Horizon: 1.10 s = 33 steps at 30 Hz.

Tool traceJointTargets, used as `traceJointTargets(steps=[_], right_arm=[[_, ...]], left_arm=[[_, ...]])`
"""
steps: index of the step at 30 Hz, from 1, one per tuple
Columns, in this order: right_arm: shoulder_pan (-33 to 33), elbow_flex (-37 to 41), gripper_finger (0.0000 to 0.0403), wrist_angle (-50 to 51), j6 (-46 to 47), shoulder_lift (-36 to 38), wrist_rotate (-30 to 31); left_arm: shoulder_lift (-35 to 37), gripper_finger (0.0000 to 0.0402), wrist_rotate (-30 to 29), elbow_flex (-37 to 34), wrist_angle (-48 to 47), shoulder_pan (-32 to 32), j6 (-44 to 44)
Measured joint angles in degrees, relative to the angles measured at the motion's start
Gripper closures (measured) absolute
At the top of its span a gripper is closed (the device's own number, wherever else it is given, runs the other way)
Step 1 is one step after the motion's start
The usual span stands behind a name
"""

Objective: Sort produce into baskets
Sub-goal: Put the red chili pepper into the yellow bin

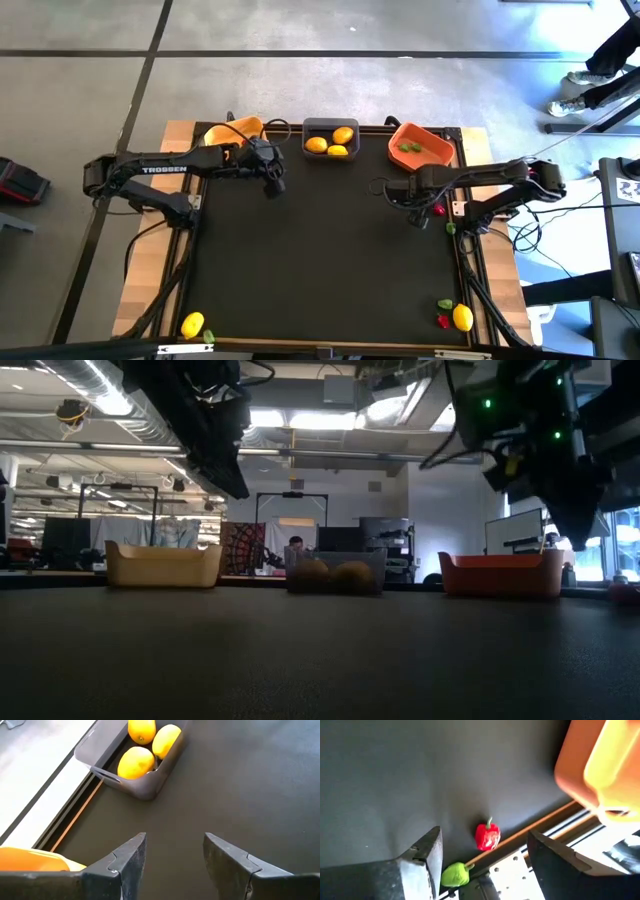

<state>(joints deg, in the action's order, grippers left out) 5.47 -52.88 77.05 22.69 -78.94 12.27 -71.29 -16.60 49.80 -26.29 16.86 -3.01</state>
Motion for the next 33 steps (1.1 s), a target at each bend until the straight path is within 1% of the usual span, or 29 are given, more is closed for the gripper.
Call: traceJointTargets(steps=[7,13,26,33], right_arm=[[5.26,3.24,0.0178,-0.25,0.05,0.00,-3.68],[7.86,5.97,0.0178,-0.77,-0.41,0.00,-3.97],[8.21,11.71,0.0178,-5.36,-1.67,-0.09,-5.42],[10.72,14.25,0.0178,-5.93,-1.57,-3.08,-4.74]], left_arm=[[0.00,0.0210,0.00,0.00,0.41,0.02,-0.03],[0.00,0.0210,0.00,0.00,0.41,0.02,-0.07],[0.00,0.0210,-0.02,0.00,0.41,0.02,-0.04],[0.00,0.0210,-0.02,0.00,0.43,0.02,-0.02]])
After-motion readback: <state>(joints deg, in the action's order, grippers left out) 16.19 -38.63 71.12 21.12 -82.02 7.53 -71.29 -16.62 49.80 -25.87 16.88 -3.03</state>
